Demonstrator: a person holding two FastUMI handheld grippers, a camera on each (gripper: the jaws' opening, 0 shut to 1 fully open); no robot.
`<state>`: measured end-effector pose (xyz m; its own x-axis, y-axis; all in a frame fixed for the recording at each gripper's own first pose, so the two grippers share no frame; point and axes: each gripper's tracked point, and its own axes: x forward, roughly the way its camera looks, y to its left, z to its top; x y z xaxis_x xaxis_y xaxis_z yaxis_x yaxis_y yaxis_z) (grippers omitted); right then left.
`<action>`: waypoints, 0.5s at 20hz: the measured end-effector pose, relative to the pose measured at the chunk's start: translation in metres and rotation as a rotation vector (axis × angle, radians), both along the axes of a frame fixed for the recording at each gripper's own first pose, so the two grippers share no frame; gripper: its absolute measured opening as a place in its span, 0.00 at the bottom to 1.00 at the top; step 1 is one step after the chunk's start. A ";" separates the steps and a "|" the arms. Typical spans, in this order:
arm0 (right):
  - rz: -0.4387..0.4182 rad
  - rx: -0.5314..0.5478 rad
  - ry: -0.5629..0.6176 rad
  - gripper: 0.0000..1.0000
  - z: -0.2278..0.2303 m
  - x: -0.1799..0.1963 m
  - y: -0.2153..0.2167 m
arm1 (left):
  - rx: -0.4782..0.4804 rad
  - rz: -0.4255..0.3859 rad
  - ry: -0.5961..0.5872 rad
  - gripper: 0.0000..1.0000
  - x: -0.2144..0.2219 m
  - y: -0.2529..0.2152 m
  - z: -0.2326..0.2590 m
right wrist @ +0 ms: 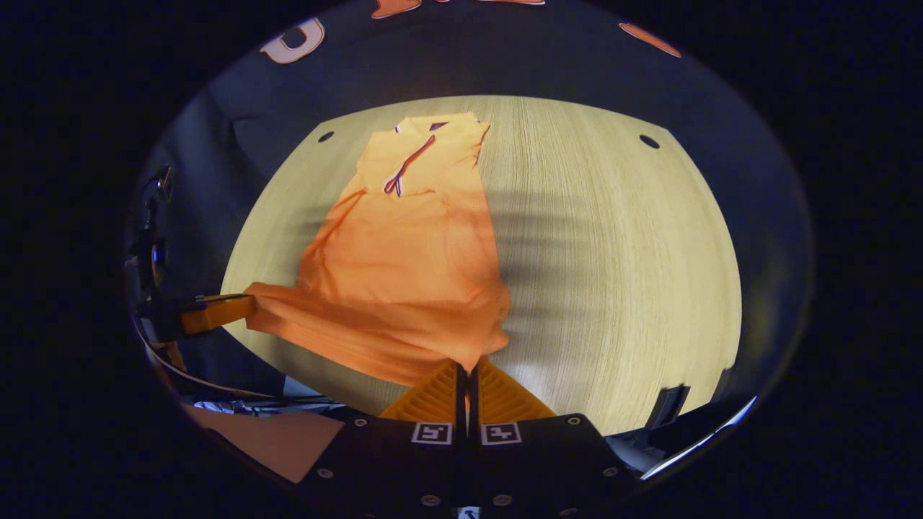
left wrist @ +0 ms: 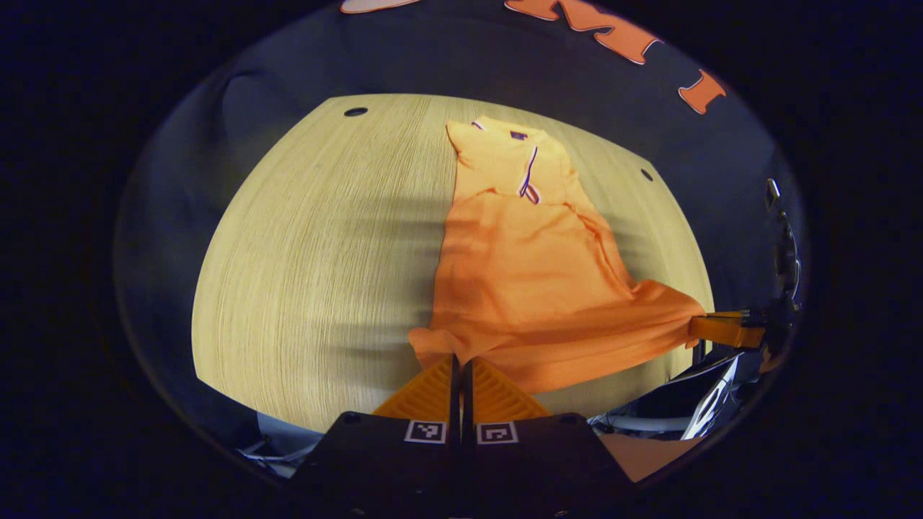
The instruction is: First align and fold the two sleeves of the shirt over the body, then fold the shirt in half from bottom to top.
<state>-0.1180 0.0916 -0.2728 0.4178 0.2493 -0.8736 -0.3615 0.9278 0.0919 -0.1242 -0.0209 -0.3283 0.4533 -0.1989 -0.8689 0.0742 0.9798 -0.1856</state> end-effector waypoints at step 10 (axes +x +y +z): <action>-0.018 0.045 -0.173 0.01 0.079 0.100 0.023 | -0.032 -0.017 -0.194 0.01 0.127 -0.010 0.063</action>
<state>-0.0180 0.1150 -0.1934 0.5656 0.2778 -0.7765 -0.3591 0.9306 0.0713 0.0028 -0.0305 -0.2655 0.6078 -0.2344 -0.7587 0.1282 0.9719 -0.1976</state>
